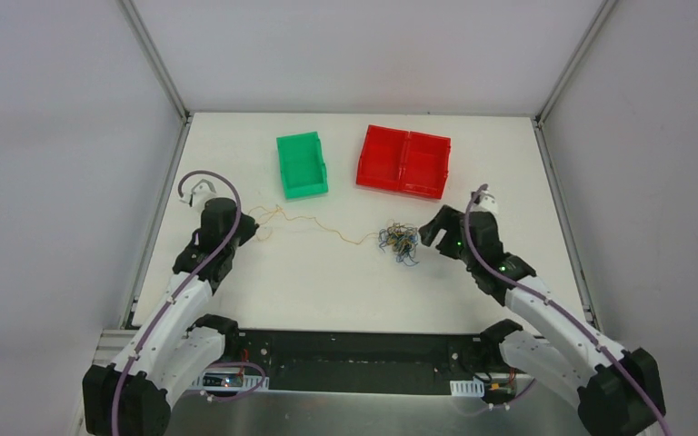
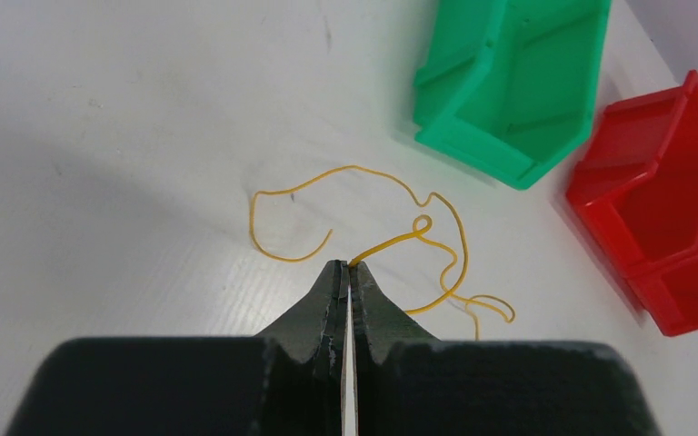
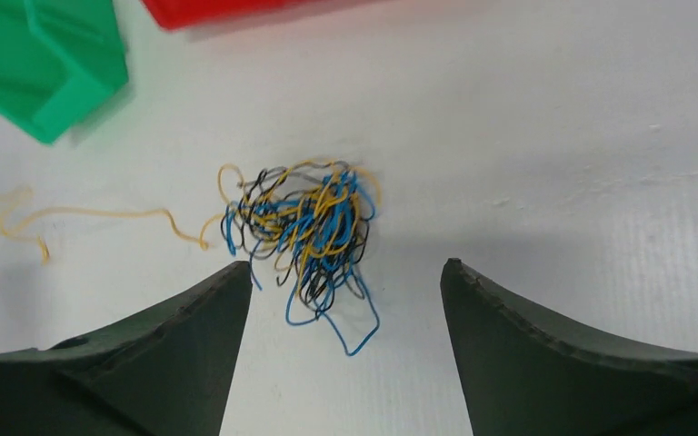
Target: Untangle the cables
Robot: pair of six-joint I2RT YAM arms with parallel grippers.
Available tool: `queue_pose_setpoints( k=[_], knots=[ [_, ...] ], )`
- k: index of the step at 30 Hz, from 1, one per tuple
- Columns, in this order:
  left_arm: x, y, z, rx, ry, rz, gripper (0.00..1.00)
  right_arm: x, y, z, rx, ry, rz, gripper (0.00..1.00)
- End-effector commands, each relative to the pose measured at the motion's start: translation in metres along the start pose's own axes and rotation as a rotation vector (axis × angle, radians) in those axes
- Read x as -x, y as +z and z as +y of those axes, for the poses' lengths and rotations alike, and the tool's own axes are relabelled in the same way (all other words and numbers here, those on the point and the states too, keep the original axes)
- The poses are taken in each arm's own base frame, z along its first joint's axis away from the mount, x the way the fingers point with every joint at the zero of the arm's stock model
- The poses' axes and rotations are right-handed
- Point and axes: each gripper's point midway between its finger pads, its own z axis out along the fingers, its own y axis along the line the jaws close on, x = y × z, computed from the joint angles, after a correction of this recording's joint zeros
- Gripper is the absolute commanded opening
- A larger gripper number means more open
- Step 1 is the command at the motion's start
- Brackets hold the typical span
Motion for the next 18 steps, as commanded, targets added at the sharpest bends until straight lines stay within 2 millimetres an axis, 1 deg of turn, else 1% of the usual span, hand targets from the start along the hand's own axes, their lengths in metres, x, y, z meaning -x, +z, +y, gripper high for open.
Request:
queue_pose_setpoints(
  k=[1, 4, 7, 10, 11, 12, 14, 18],
  knots=[
    [0.007, -0.007, -0.024, -0.119, 0.022, -0.015, 0.0, -0.018, 0.003, 0.055, 0.141, -0.2, 0.102, 0.81],
    [0.009, -0.009, -0.023, -0.119, 0.019, -0.025, 0.0, -0.033, 0.012, 0.068, 0.121, -0.299, 0.134, 0.81],
    [0.01, -0.01, -0.023, -0.121, 0.012, -0.034, 0.0, -0.042, 0.021, 0.07, 0.06, -0.412, 0.161, 0.83],
    [0.011, -0.011, -0.022, -0.119, 0.005, -0.04, 0.0, -0.044, 0.03, 0.064, -0.057, -0.542, 0.157, 0.89],
    [0.011, -0.011, -0.022, -0.118, 0.002, -0.041, 0.0, -0.041, 0.033, 0.063, -0.1, -0.575, 0.151, 0.91],
    [0.01, -0.01, -0.021, -0.116, 0.003, -0.04, 0.0, -0.042, 0.037, 0.055, -0.158, -0.611, 0.153, 0.92],
    [0.01, -0.01, -0.02, -0.112, 0.002, -0.04, 0.0, -0.041, 0.044, 0.05, -0.241, -0.667, 0.155, 0.93],
    [0.009, -0.008, -0.019, -0.103, 0.004, -0.04, 0.0, -0.05, 0.06, 0.037, -0.351, -0.74, 0.189, 0.93]
  ],
)
